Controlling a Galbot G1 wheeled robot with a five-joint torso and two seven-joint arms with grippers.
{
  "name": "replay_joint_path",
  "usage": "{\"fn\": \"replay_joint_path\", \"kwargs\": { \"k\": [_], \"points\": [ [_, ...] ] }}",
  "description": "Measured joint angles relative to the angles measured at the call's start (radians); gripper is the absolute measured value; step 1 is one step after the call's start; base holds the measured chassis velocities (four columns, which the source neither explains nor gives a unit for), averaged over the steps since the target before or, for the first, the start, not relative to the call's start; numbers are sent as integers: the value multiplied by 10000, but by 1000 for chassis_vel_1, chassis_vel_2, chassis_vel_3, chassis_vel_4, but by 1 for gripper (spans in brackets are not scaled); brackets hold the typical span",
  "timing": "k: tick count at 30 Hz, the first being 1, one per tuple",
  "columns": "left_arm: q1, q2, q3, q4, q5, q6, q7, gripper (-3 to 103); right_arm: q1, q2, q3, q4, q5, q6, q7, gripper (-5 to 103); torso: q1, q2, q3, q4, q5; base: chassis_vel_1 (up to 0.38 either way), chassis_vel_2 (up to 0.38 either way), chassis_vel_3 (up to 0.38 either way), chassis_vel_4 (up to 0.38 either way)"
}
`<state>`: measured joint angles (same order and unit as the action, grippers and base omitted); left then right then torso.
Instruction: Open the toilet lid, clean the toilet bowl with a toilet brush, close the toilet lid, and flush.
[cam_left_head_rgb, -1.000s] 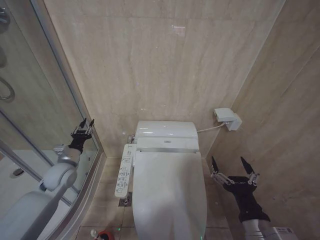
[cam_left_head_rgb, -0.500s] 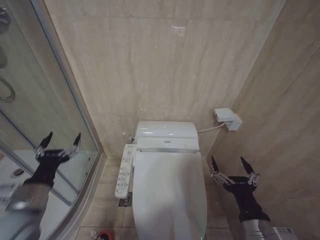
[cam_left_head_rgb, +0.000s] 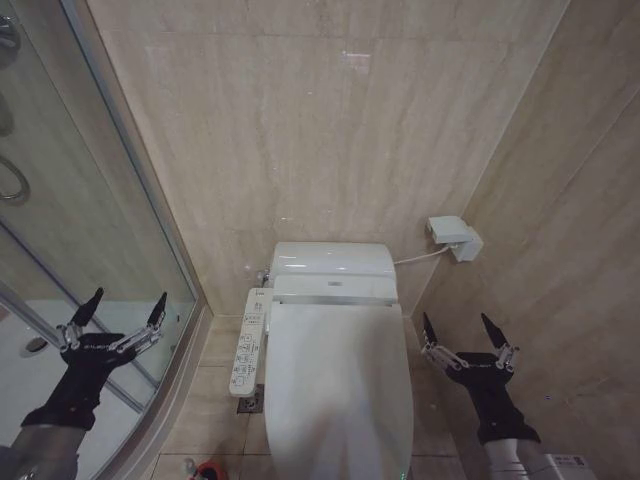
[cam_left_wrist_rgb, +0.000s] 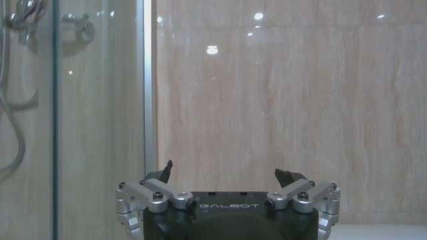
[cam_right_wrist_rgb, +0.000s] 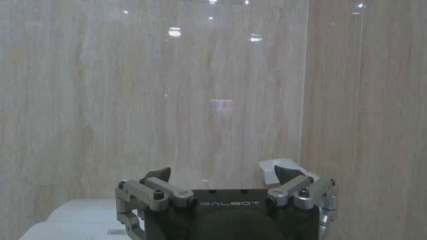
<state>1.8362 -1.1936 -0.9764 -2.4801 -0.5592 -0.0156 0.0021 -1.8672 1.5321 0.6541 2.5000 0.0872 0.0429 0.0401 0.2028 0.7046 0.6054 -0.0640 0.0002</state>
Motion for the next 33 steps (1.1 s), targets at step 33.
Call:
{"fn": "replay_joint_path", "kwargs": {
  "k": [33],
  "points": [
    [-67,-262,423,205,243,-68,108,100,1,0,0,0,0,0,0,100,6,-3,2,0,-2,6,-9,-6,8]
  ]
}}
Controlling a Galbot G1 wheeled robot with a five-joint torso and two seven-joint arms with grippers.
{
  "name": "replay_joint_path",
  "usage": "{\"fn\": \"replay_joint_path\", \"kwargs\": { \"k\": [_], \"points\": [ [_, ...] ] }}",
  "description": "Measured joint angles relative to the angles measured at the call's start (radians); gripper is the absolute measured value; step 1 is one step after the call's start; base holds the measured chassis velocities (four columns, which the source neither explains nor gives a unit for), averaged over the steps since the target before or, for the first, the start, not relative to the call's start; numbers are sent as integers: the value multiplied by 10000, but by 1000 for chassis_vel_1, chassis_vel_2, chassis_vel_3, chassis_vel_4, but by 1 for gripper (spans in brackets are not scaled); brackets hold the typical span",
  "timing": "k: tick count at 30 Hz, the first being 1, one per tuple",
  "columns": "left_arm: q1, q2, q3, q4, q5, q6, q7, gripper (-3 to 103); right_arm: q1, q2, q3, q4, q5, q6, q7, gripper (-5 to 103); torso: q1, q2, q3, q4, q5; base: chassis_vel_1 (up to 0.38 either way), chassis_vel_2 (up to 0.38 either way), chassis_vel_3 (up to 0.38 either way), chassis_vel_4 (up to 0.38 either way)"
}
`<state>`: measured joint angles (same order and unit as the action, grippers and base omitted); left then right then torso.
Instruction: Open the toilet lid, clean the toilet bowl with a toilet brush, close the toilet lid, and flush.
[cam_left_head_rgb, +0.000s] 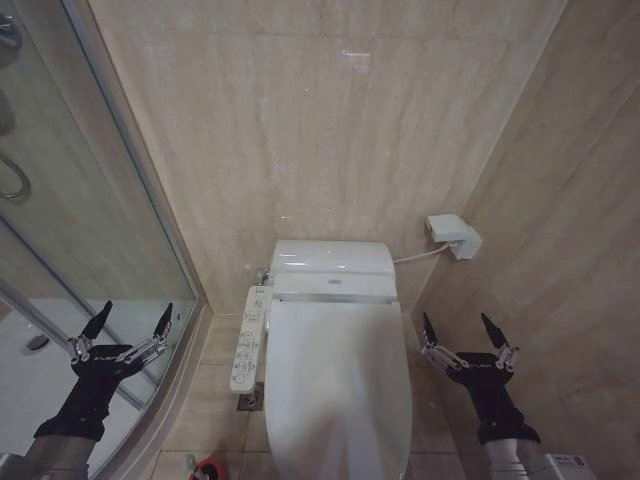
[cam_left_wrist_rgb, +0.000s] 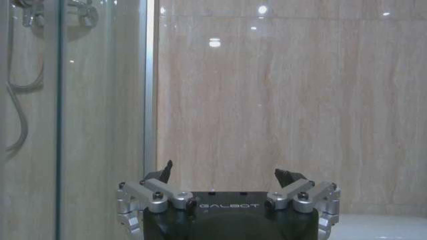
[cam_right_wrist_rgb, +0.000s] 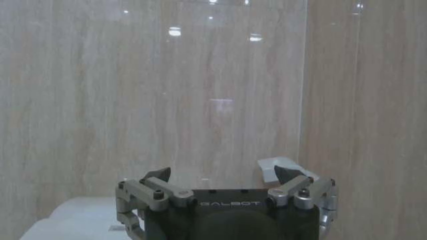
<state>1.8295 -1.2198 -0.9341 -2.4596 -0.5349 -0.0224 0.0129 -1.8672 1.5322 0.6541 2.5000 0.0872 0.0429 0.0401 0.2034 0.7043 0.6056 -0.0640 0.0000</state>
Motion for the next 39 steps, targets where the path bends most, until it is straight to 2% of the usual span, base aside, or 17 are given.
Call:
{"fn": "replay_joint_path", "kwargs": {
  "k": [11,37,39],
  "points": [
    [-3,7,4,6,-5,5,-8,100,0,0,0,0,0,0,0,100,-5,1,-1,-2,-1,186,-179,-180,184],
    [-4,11,5,10,-12,5,-10,100,-2,0,1,0,0,0,0,100,-11,4,-4,-3,2,287,-290,-294,285],
    [-2,10,4,11,-12,5,-12,100,-2,0,0,0,0,0,0,100,-12,5,-5,3,-4,89,-74,-104,133]
  ]
}}
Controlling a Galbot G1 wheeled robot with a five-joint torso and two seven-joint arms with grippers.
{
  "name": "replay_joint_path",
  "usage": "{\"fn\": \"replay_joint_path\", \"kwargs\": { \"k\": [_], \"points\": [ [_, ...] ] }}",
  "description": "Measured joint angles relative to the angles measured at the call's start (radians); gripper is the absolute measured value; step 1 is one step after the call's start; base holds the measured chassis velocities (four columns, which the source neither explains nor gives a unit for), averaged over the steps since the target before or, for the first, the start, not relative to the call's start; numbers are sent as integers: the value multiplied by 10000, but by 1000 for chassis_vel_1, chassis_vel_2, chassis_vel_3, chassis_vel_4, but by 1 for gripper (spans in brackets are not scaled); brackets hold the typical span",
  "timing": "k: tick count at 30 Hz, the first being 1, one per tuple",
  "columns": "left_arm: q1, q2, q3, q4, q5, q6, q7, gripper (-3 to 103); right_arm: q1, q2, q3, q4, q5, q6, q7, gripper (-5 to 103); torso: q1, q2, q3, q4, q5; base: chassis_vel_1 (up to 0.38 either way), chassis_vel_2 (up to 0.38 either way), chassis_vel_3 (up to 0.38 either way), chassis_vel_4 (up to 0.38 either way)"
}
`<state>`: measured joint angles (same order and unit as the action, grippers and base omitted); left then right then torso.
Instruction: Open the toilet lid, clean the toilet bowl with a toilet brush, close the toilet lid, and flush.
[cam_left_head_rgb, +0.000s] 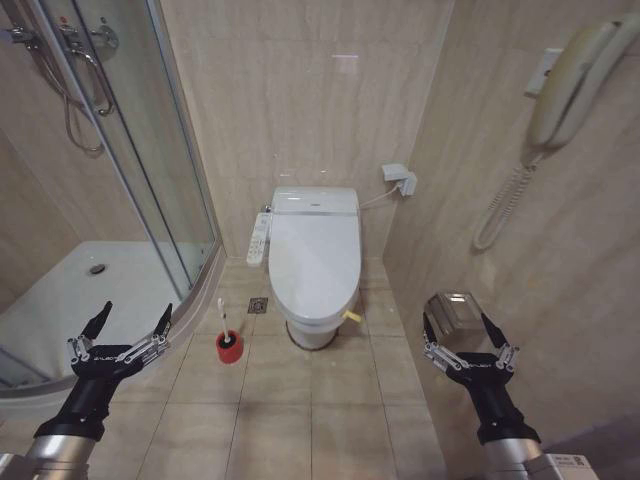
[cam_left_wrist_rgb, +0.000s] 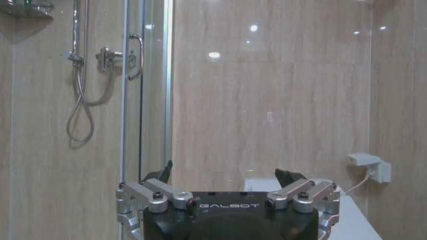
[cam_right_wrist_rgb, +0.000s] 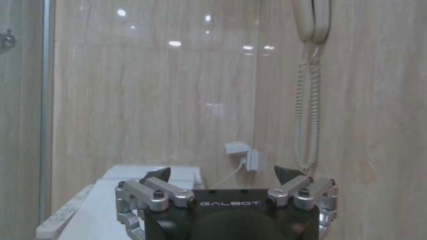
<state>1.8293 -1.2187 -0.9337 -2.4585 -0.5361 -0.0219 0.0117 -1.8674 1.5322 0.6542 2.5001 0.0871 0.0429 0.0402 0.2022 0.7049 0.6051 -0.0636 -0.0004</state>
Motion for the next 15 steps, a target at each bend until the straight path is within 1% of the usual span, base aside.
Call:
{"fn": "replay_joint_path", "kwargs": {
  "k": [1,4,5,6,10,15],
  "points": [
    [-4,1,1,-1,0,0,1,100,0,0,0,0,0,0,0,100,0,0,0,-6,2,4,5,-79,24],
    [-4,1,1,0,0,0,1,100,2,0,0,-1,0,0,0,100,7,-3,5,-5,7,-20,-14,-8,-6],
    [-7,3,1,-1,0,0,2,100,3,0,0,-1,0,0,0,100,12,-5,6,-9,4,-67,36,56,-43],
    [-6,3,1,0,0,0,1,100,3,0,0,0,0,0,0,100,14,-6,7,-5,2,-67,36,91,-39],
    [-6,3,2,-1,0,0,1,100,4,-1,0,-1,1,0,0,100,15,-6,8,-3,5,-77,48,76,-42],
    [-4,3,1,0,0,0,1,100,3,0,0,0,0,0,0,100,10,-5,4,-5,3,0,0,0,0]
  ]
}}
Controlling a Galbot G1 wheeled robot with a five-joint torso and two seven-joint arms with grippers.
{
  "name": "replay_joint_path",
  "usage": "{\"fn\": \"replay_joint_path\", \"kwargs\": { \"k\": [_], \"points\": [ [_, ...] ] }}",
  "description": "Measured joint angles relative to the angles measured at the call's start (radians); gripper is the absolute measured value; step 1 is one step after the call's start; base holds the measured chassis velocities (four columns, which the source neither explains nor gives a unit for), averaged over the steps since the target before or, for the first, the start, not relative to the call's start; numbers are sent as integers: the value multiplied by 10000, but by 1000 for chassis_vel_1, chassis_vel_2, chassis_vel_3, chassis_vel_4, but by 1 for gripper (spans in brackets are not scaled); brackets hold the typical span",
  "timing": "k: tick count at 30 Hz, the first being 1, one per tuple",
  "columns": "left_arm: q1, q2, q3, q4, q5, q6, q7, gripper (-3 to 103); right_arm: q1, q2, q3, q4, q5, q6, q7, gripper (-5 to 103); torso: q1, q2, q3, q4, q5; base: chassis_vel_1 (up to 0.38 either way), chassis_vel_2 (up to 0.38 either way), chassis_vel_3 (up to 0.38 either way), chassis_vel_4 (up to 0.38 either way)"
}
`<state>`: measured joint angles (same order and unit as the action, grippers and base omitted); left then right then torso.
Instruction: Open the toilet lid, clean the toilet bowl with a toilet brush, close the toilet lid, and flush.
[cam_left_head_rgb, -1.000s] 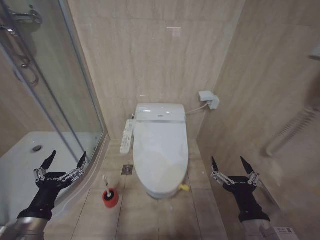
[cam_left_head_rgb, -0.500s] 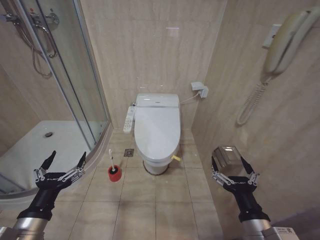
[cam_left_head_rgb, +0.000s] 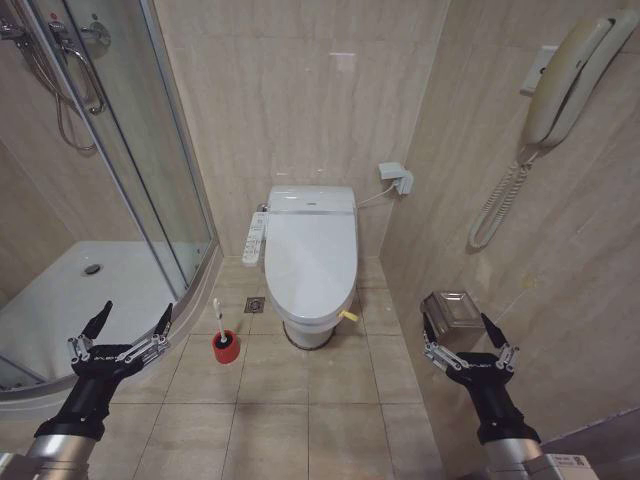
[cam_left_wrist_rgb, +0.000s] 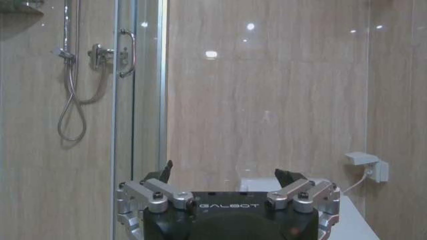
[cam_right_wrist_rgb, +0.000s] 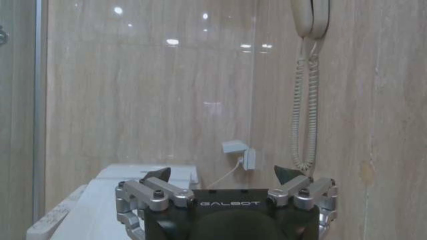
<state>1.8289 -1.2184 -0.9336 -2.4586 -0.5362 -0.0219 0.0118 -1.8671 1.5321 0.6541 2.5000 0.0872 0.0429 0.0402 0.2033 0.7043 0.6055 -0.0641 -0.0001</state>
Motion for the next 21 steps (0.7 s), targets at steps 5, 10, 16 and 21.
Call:
{"fn": "replay_joint_path", "kwargs": {
  "k": [5,10,16,21],
  "points": [
    [2,0,0,0,0,0,0,100,-1,1,0,0,0,0,0,100,-8,2,-3,1,0,-22,-9,33,8],
    [1,0,0,0,0,0,0,100,-2,1,-1,0,0,0,0,100,-6,2,-2,1,3,-208,1,237,13],
    [-1,-1,2,-1,0,0,0,100,0,-3,3,-1,0,0,1,100,10,-3,5,-1,7,-313,-42,297,33],
    [0,-1,2,-1,0,0,0,100,0,-1,2,0,0,0,1,100,1,-1,1,0,2,-82,-17,50,15]
  ]
}}
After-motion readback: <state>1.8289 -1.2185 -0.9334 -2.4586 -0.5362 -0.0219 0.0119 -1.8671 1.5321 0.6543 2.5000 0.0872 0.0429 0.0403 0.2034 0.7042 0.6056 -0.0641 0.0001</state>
